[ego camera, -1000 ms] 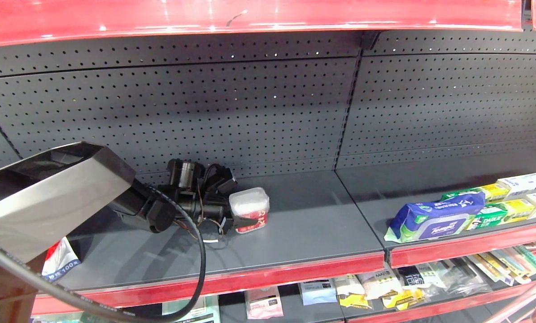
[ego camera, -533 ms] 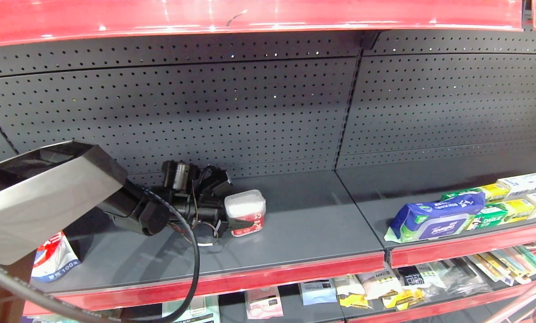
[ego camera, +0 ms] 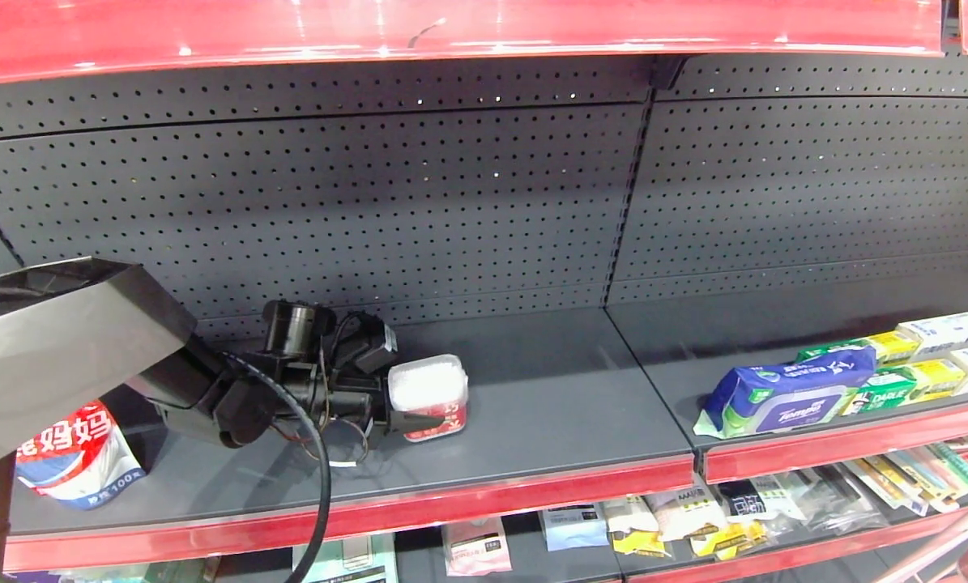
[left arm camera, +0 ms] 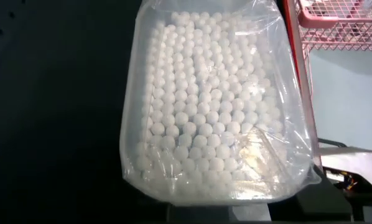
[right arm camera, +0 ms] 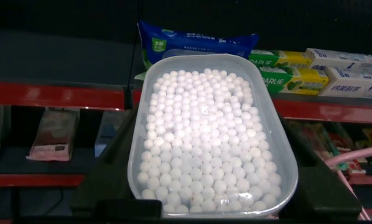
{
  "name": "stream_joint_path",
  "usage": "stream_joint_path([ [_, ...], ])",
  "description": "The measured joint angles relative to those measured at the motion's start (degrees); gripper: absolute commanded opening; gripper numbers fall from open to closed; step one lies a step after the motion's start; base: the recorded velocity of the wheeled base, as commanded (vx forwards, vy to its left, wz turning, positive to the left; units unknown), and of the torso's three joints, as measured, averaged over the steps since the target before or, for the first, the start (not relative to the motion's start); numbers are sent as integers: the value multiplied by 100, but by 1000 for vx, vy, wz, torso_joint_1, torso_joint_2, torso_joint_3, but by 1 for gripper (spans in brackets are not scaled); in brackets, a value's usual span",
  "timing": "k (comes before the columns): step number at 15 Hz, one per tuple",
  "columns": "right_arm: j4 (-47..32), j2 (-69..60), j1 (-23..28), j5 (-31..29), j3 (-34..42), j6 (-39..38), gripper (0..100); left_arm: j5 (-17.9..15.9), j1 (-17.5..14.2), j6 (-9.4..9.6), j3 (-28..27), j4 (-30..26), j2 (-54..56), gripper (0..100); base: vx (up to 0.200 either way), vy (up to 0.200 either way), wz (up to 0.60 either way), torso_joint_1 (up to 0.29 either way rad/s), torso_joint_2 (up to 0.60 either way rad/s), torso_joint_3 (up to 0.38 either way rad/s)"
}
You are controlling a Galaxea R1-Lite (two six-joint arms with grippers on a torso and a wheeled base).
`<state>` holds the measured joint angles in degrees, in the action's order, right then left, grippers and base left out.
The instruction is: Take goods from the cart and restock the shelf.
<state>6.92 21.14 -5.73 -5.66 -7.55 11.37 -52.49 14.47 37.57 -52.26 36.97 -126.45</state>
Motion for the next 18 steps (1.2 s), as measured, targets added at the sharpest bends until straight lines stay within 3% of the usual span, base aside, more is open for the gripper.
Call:
stream_joint_path([
  [9, -12, 195, 0, 18, -406, -194, 0, -66, 7, 124, 581, 121, 438, 0, 0, 0, 0, 0, 0, 0],
  [12, -39, 229, -9, 332, -435, -423, 0, 46, 27, 160, 631, 151, 510, 0, 0, 0, 0, 0, 0, 0],
  [18, -57, 339, 20, 304, -610, -429, 0, 95, 51, 44, 791, 197, 633, 0, 0, 0, 0, 0, 0, 0],
])
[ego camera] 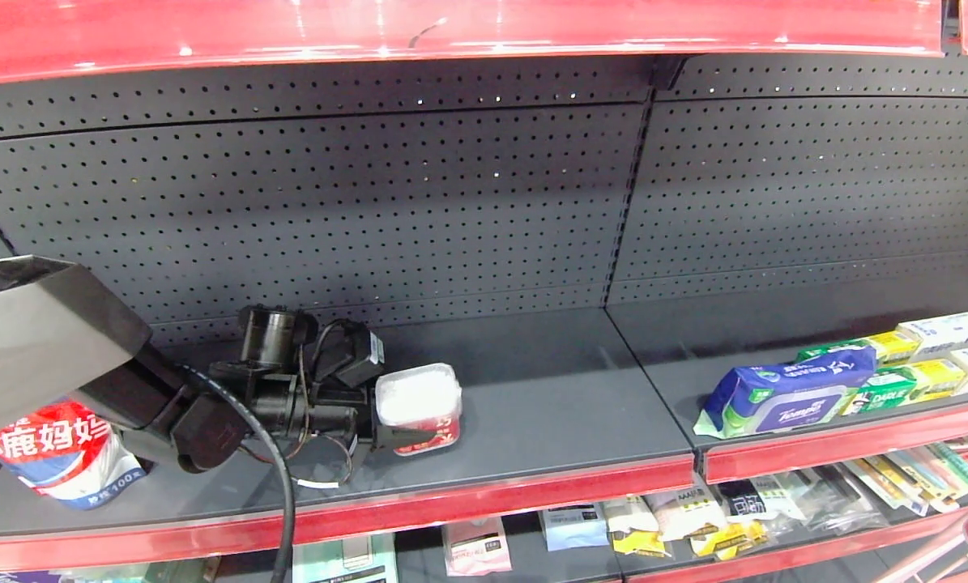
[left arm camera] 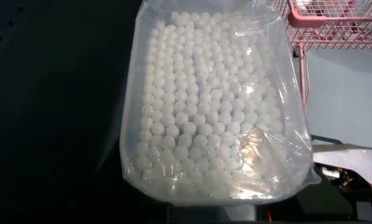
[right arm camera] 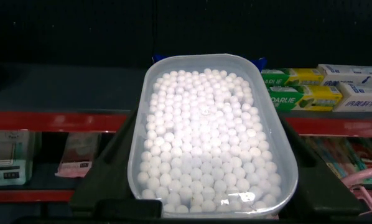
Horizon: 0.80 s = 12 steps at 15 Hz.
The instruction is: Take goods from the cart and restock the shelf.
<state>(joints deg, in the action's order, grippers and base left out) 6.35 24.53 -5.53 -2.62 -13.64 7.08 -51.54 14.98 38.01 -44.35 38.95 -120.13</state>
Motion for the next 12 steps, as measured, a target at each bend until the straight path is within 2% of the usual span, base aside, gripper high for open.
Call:
stream_joint_path([
  [6, 0, 85, 28, -60, 33, 9, 0, -150, -137, 105, 44, -2, -129, 0, 0, 0, 0, 0, 0, 0],
  [8, -1, 74, 28, -60, 44, 6, 0, -155, -132, 206, 48, -61, -171, 0, 0, 0, 0, 0, 0, 0],
  [11, -4, 35, 30, -57, 113, 2, 0, -152, -90, 553, 50, -477, -206, 0, 0, 0, 0, 0, 0, 0],
  [12, -9, 20, 30, -60, 130, 2, 0, -152, -88, 580, 48, -527, -212, 0, 0, 0, 0, 0, 0, 0],
])
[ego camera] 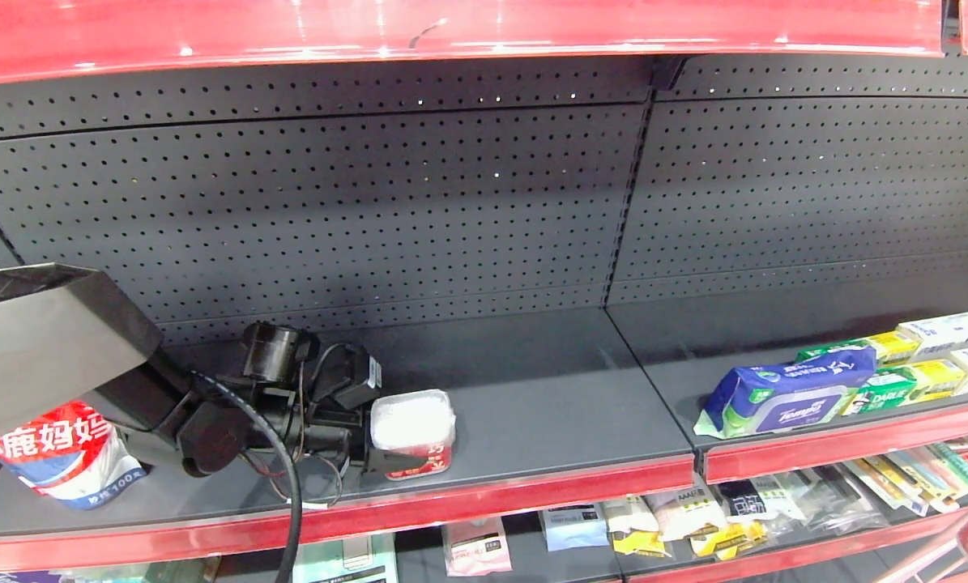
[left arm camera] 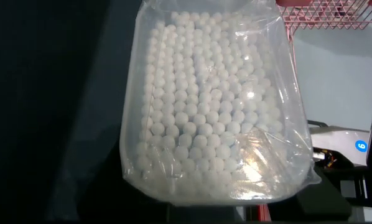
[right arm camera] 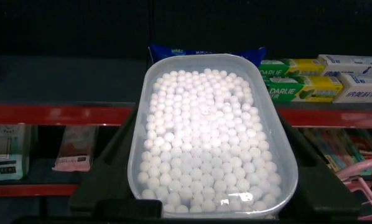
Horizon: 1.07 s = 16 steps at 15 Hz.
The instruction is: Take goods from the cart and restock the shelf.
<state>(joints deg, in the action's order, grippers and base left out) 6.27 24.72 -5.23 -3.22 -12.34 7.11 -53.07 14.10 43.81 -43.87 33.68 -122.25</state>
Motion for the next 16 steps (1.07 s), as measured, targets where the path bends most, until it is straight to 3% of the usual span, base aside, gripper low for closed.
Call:
stream_joint_path([
  [16, 5, -166, -2, 5, 73, -2, 0, 11, 66, -7, -406, 1, -325, 0, 0, 0, 0, 0, 0, 0],
])
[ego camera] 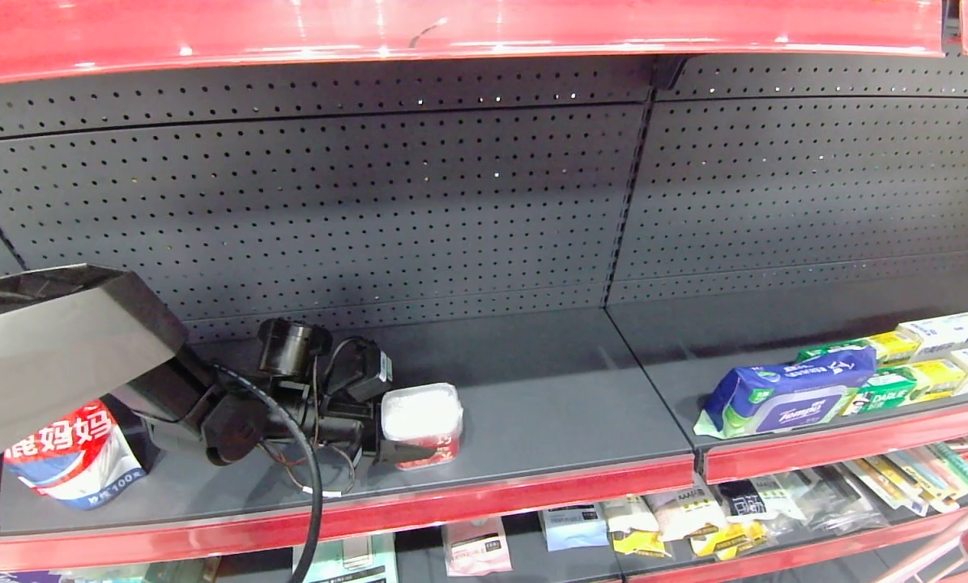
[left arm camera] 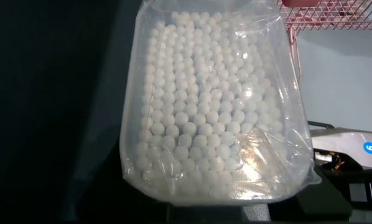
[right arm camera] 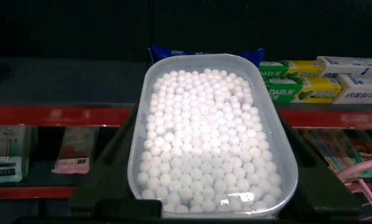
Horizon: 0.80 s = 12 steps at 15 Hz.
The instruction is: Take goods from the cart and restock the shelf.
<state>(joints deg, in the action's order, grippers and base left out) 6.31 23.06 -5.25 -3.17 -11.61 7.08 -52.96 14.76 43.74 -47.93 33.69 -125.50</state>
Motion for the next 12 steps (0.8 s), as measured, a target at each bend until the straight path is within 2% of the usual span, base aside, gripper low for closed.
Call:
stream_joint_path([
  [3, 0, 17, 2, 2, 0, 2, 0, 13, -10, 21, -9, 21, -49, 0, 0, 0, 0, 0, 0, 0],
  [6, 0, 33, 2, 0, 0, 2, 0, 5, 0, 148, 12, -1, -60, 0, 0, 0, 0, 0, 0, 0],
  [12, 0, 35, 0, 0, 6, -13, 0, -22, 37, 145, 22, -28, -63, 0, 0, 0, 0, 0, 0, 0],
])
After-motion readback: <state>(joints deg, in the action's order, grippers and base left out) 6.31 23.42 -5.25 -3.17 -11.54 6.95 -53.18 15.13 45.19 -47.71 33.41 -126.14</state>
